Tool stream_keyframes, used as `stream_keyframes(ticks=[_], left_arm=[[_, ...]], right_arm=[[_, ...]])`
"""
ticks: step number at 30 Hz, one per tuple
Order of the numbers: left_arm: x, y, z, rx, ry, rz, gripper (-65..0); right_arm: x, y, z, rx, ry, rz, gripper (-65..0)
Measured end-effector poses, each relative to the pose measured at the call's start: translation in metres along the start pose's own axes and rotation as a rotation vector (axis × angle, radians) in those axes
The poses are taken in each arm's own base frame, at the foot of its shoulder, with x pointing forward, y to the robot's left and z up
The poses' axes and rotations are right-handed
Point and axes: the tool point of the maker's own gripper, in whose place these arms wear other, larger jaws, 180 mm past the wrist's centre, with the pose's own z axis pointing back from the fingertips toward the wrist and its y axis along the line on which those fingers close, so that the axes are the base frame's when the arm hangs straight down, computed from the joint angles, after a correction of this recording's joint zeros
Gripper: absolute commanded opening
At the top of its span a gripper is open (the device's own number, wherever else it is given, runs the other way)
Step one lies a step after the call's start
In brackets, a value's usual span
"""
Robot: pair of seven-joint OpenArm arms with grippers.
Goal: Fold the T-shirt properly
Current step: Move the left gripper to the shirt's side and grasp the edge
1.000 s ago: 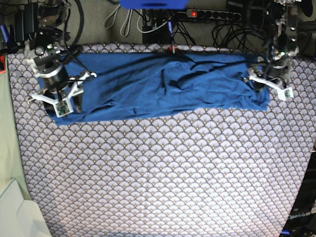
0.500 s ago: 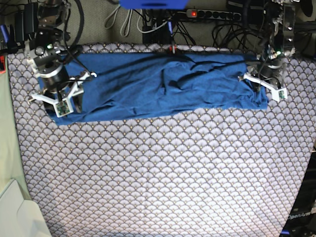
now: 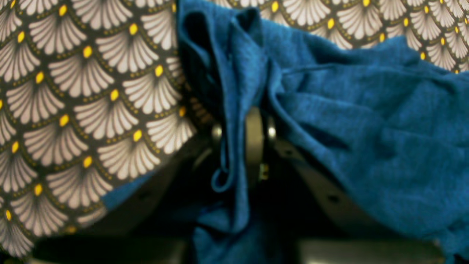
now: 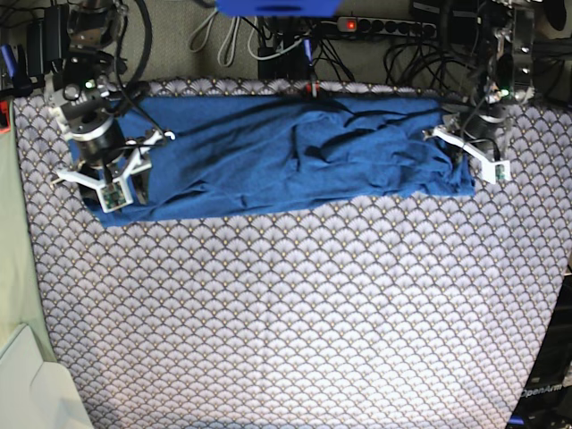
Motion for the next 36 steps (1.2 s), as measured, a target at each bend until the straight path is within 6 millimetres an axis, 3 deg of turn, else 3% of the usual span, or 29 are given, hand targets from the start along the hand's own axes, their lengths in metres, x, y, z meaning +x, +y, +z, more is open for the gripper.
stream_keyframes(ticks=[6, 9, 12, 23, 31, 34, 36], left_arm=[[0.012, -0.014, 0.015, -0.037, -0.033, -0.001, -64.7], [0.033, -0.011, 0.022, -0.019, -0.103, 0.011, -64.6], [0.041, -0.007, 0.030, -0.008, -0.134, 0.020, -64.6], [0.042, -0.004, 0.043, 0.006, -0.090, 0.026, -64.7], [0.058, -0.036, 0.056, -0.030, -0.105, 0.113, -64.7], [0.052, -0.035, 0.051, 0.047, -0.087, 0.179, -64.7], [0.042, -0.052, 0.045, 0.039, -0.054, 0.178, -64.7]], right_arm=[[-0.009, 0.004, -0.004, 0.013, 0.021, -0.013, -42.0], [-0.023, 0.009, -0.008, 0.029, 0.060, -0.023, -51.1], [-0.028, 0.011, -0.010, 0.036, 0.073, -0.030, -65.0], [-0.047, 0.020, -0.017, 0.067, 0.120, -0.060, -65.0], [-0.044, 0.019, -0.018, 0.065, 0.110, -0.061, -65.0], [-0.043, 0.019, -0.018, 0.064, 0.108, -0.061, -65.0], [-0.044, 0.019, -0.018, 0.066, 0.111, -0.061, -65.0]])
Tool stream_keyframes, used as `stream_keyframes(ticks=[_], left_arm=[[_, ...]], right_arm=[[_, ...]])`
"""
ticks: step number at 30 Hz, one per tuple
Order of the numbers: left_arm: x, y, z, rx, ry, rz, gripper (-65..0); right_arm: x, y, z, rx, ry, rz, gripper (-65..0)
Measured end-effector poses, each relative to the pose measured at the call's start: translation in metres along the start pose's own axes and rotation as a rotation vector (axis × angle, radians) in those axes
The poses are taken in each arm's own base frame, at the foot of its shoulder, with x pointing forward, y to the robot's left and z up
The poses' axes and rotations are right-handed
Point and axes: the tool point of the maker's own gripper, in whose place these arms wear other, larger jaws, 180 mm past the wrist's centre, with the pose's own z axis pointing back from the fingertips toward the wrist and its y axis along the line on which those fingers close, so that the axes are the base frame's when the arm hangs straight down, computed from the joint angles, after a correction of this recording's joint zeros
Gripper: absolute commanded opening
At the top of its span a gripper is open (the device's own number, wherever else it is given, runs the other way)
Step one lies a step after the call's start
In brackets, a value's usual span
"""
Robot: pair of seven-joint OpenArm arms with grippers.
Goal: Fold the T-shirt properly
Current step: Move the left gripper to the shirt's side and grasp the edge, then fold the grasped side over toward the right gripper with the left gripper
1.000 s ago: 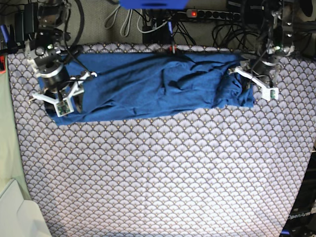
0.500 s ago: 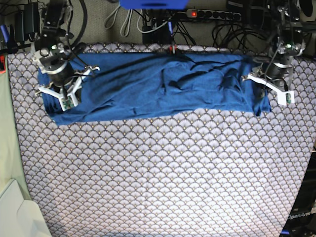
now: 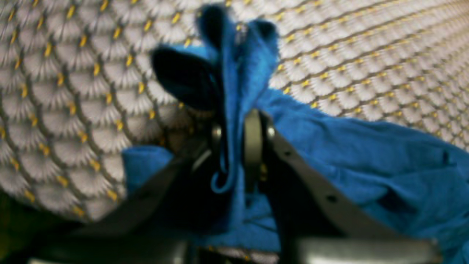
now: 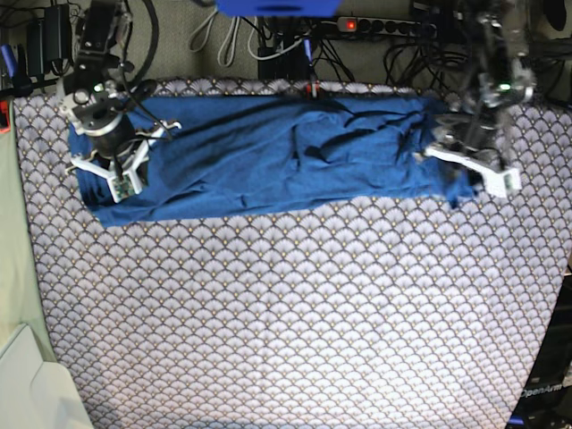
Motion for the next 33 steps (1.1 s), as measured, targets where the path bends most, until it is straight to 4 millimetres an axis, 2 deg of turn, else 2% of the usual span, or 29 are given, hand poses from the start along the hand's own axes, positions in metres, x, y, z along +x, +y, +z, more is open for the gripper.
stream_keyframes(ticks=[6, 17, 20, 24, 29, 33], left_arm=[[-0.033, -0.078, -0.008, -0.097, 0.062, -0.013, -64.7], [-0.050, -0.190, 0.004, -0.254, 0.090, -0.007, -64.8], [-0.054, -0.206, 0.007, -0.276, 0.101, -0.019, -64.8], [-0.065, -0.214, -0.006, -0.245, 0.132, -0.025, -64.8], [-0.079, -0.232, -0.008, -0.264, 0.180, -0.001, -64.8], [-0.062, -0.239, -0.010, -0.278, 0.134, -0.005, -64.8]], right_arm=[[0.001, -0.001, 0.000, -0.002, -0.002, 0.002, -65.0], [-0.001, -0.006, 0.001, -0.013, 0.003, 0.005, -65.0], [-0.005, -0.017, 0.004, -0.044, 0.011, -0.006, -65.0], [-0.006, -0.028, 0.006, -0.061, 0.018, 0.019, -65.0], [-0.007, -0.033, 0.007, -0.068, 0.023, 0.037, -65.0], [-0.007, -0.035, 0.007, -0.070, 0.024, 0.040, -65.0]])
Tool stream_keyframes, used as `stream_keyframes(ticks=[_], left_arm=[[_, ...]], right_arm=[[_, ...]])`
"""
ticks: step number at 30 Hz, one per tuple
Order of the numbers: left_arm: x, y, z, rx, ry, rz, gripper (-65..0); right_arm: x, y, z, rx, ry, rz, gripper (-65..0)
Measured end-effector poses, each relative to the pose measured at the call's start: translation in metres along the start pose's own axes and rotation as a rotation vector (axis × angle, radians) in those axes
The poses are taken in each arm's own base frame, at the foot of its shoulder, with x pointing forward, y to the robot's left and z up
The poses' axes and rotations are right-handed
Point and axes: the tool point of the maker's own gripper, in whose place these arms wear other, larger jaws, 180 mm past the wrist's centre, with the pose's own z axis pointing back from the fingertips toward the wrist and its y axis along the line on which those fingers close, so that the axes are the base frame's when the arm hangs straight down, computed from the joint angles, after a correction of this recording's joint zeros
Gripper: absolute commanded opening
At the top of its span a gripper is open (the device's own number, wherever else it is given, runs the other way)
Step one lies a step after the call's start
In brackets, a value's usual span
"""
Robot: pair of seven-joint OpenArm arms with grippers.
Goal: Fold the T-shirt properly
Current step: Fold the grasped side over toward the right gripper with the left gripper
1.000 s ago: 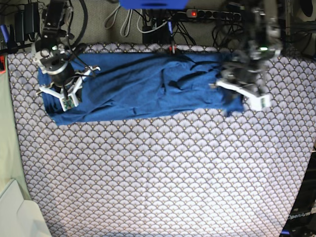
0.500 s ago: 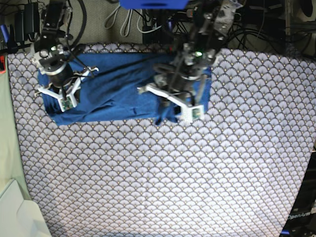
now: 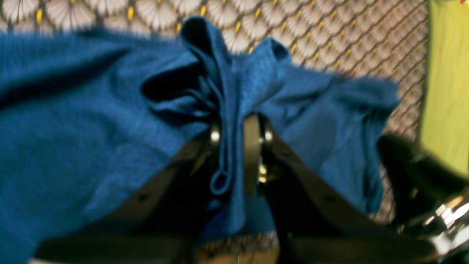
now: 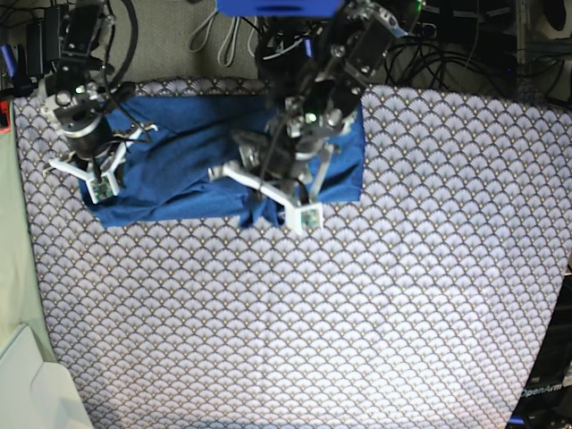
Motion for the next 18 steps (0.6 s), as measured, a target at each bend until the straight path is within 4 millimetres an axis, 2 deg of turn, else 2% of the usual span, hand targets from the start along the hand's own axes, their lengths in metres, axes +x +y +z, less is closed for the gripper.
stream_keyframes(ticks=[7, 12, 18], left_arm=[[-0.008, 0.001, -0.002, 0.003, 0.030, 0.000, -64.8], [-0.022, -0.023, -0.004, -0.047, 0.069, -0.072, -64.8], [-0.027, -0.025, -0.006, -0.049, 0.077, -0.082, -64.8]], right_arm=[[0.000, -0.001, 0.000, -0.001, 0.001, 0.003, -65.0], [0.000, -0.001, 0.000, -0.001, 0.000, 0.004, -65.0], [0.000, -0.001, 0.000, -0.001, 0.000, 0.003, -65.0]])
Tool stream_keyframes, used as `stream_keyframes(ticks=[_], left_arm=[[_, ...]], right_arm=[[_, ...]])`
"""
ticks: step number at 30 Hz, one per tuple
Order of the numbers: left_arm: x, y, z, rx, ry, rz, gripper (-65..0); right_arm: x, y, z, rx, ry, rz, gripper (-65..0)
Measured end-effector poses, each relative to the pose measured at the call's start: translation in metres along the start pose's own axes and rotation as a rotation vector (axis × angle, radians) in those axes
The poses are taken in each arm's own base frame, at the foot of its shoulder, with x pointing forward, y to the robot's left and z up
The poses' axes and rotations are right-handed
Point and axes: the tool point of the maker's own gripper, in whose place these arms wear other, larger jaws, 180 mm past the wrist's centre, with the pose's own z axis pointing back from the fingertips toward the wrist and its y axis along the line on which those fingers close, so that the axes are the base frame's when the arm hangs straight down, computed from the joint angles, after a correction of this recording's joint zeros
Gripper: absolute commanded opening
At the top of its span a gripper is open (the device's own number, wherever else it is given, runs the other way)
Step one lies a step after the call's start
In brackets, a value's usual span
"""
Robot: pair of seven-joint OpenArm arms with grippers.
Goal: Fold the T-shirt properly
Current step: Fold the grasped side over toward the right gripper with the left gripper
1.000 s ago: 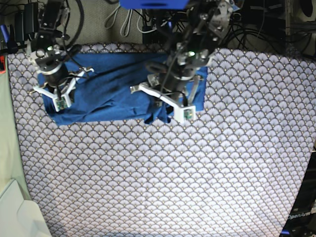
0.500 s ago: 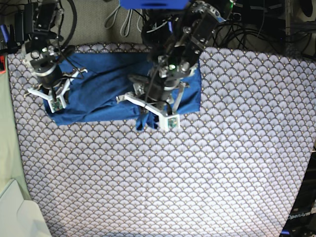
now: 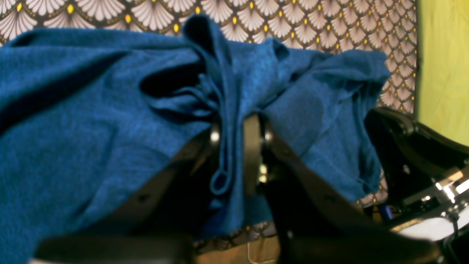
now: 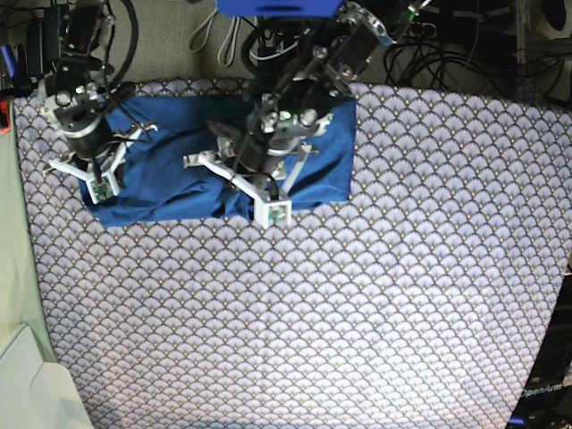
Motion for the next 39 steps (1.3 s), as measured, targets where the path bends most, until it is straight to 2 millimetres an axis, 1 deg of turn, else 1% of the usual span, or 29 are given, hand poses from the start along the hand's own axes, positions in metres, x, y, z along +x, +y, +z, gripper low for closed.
stream_keyframes(ticks=[5, 9, 10, 12, 13, 25, 28, 29, 30, 31, 33, 35, 37, 38, 39], left_arm=[[0.000, 0.001, 0.000, 0.003, 0.000, -0.002, -64.6], [0.009, -0.001, -0.001, -0.002, -0.017, -0.011, -64.1], [0.009, 0.000, -0.001, 0.001, -0.018, -0.013, -62.8], [0.005, 0.001, -0.002, 0.003, -0.004, -0.012, -59.9], [0.003, 0.002, -0.003, 0.006, 0.001, -0.014, -59.6], [0.002, 0.003, -0.004, 0.010, 0.006, -0.013, -59.1], [-0.002, 0.000, -0.004, -0.014, 0.031, 0.010, -59.0], [-0.004, -0.001, -0.004, -0.020, 0.041, 0.015, -57.8], [-0.007, 0.001, -0.006, -0.021, 0.054, 0.016, -55.4], [-0.009, 0.003, -0.008, -0.025, 0.073, 0.013, -51.2], [-0.008, 0.007, -0.010, -0.027, 0.087, 0.016, -38.0], [-0.005, 0.008, -0.010, -0.037, 0.085, 0.021, -21.9], [-0.008, 0.010, -0.010, -0.039, 0.101, 0.024, -8.3], [-0.010, 0.010, -0.010, -0.039, 0.109, 0.023, -2.7], [-0.011, 0.010, -0.009, -0.043, 0.113, 0.025, 0.0]], right_arm=[[0.000, 0.000, 0.000, 0.000, 0.000, 0.000, -65.0], [0.000, 0.000, 0.000, 0.000, 0.000, 0.000, -65.0], [0.000, 0.000, 0.000, 0.000, 0.000, 0.000, -65.0], [0.000, 0.000, 0.000, 0.000, 0.000, 0.001, -65.0], [0.000, 0.000, 0.000, 0.000, 0.000, 0.001, -65.0], [0.000, 0.000, 0.000, 0.000, 0.000, 0.000, -65.0], [0.000, 0.000, 0.000, 0.000, 0.000, 0.000, -65.0], [0.000, 0.000, 0.000, 0.000, 0.000, 0.000, -65.0], [0.000, 0.000, 0.000, 0.000, 0.000, 0.000, -65.0], [0.000, 0.000, 0.000, 0.000, 0.000, 0.000, -65.0], [0.000, 0.000, 0.000, 0.000, 0.000, 0.000, -65.0], [0.004, -0.001, 0.002, -0.006, -0.011, 0.005, -65.0], [0.009, -0.003, 0.004, -0.013, -0.024, 0.012, -65.0], [0.011, -0.004, 0.005, -0.016, -0.029, 0.014, -65.0], [0.012, -0.004, 0.006, -0.017, -0.032, 0.015, -65.0]])
